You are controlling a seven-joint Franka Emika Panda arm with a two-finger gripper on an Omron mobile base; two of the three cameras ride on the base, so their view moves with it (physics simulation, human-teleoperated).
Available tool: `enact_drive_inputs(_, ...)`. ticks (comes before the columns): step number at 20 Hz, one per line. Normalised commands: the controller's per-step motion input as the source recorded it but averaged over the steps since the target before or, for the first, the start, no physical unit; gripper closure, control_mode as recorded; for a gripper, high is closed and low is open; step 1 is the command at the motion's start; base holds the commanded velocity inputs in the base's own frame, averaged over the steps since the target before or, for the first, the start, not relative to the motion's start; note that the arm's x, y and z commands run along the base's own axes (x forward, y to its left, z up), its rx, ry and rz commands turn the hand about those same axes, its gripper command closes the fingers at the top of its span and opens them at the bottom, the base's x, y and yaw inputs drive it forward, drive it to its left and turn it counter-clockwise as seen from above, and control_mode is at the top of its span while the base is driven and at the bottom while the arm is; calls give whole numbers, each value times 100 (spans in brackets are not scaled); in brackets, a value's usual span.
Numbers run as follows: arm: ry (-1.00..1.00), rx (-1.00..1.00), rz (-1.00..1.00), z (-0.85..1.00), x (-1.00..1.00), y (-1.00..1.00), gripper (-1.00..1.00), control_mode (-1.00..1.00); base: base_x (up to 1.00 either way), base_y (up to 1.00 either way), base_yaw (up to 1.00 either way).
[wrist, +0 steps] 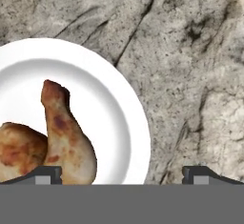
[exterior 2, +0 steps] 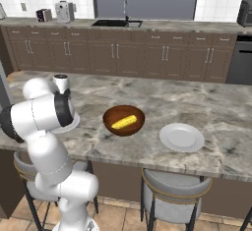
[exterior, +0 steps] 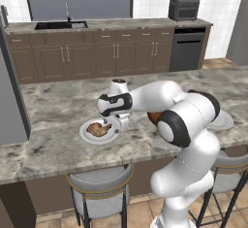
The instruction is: Pick the chicken drumstick and corn from their plates and place them in the bowl. Then put the bowl in the fridge.
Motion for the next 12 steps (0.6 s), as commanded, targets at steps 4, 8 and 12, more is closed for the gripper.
enact_drive_inputs(4, 0, 0, 0, -6, 10, 0, -100, -100, 0, 0, 0)
enact_drive_inputs(8, 0, 0, 0, -6, 14, 0, -100, -100, 0, 0, 0)
enact_drive_inputs(12, 0, 0, 0, -3, 15, 0, -100, -100, 0, 0, 0)
